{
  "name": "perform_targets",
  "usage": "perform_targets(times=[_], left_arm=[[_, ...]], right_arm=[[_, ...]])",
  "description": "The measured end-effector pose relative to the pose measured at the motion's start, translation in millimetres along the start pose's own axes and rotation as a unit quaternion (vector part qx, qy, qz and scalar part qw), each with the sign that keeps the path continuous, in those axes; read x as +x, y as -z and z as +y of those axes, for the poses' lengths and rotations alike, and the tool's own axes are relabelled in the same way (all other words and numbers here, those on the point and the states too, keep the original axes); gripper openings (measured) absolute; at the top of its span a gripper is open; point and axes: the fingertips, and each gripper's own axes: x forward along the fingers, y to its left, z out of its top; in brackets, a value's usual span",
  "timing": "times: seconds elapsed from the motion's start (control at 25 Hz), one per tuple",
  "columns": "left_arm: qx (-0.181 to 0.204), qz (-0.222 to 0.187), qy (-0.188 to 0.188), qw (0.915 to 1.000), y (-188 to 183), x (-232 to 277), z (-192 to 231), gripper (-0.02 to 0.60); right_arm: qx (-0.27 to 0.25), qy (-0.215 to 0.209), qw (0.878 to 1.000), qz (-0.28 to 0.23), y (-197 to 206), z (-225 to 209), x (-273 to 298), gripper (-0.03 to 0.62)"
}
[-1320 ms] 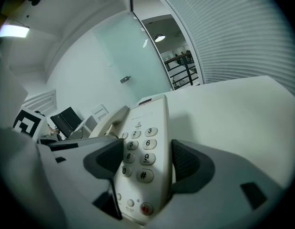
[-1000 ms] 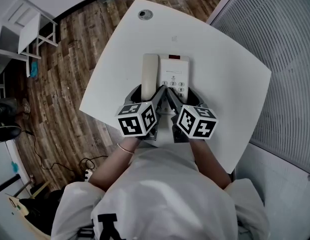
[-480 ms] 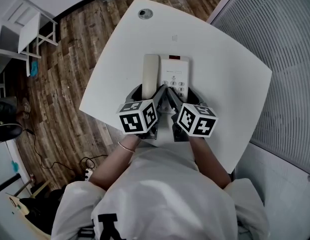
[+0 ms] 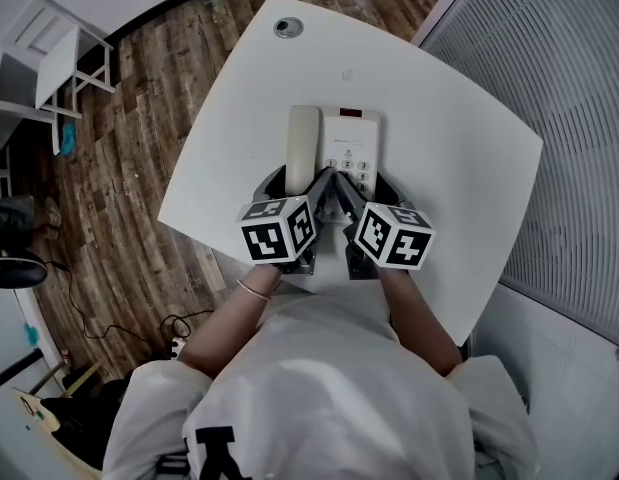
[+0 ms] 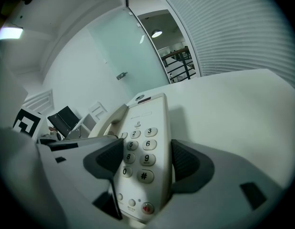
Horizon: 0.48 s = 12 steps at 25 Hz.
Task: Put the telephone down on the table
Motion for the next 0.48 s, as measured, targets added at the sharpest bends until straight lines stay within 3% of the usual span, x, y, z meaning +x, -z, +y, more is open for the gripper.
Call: perform_targets(times=[0.48], left_arm=[[0.008,-0.011,-0.004,0.9999,4.8,1.0,1.0,0.344]], right_arm=[[-0.001,-0.002,1.0,0.005,4.7,-2.6,1.3,0.327]])
